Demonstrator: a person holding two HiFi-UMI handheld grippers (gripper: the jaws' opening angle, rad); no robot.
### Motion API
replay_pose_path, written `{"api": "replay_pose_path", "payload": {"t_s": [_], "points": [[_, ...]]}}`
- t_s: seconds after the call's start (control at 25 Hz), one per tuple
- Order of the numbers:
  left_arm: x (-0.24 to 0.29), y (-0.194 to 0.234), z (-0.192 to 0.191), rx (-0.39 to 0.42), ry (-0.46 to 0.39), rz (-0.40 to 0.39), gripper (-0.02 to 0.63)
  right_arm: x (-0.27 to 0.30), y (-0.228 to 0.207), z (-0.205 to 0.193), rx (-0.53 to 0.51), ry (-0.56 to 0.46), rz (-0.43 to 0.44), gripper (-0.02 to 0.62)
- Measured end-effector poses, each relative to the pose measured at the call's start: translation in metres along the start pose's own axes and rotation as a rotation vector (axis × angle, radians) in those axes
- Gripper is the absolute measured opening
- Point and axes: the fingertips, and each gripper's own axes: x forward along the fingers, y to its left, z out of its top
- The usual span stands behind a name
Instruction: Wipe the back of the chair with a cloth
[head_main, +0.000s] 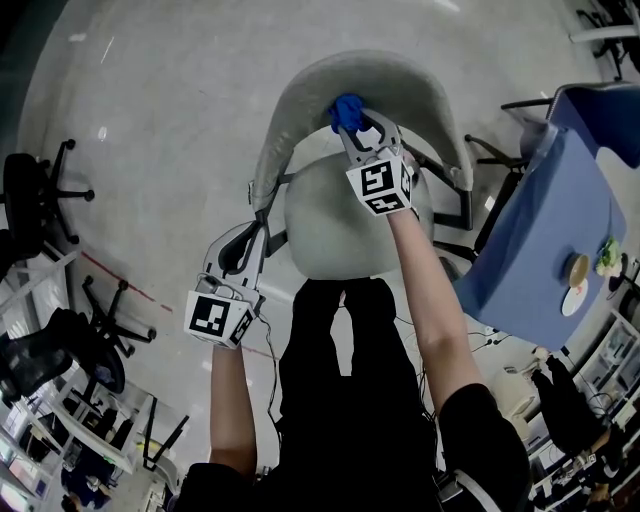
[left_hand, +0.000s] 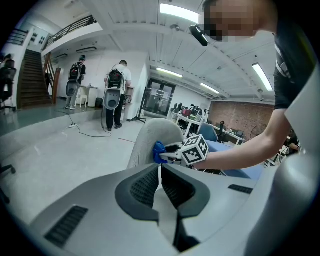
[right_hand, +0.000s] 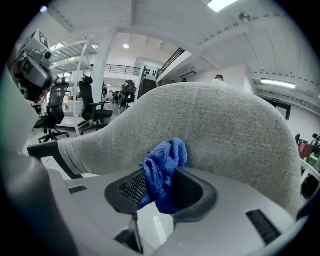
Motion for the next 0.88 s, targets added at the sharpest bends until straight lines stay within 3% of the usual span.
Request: {"api": "replay_pose_path", "payload": {"t_s": [0.52, 0.88], "points": [[0.001, 0.007, -0.017, 0.006, -0.001, 0.017, 0.035, 0.021, 0.057, -0.005, -0.027, -0.021, 0.098, 0.167], [0.006, 0.013, -0.027, 0.006, 0.004, 0.012, 0.035, 0.029, 0.119, -0.010, -0.106, -0.037, 0.243, 0.166]]}}
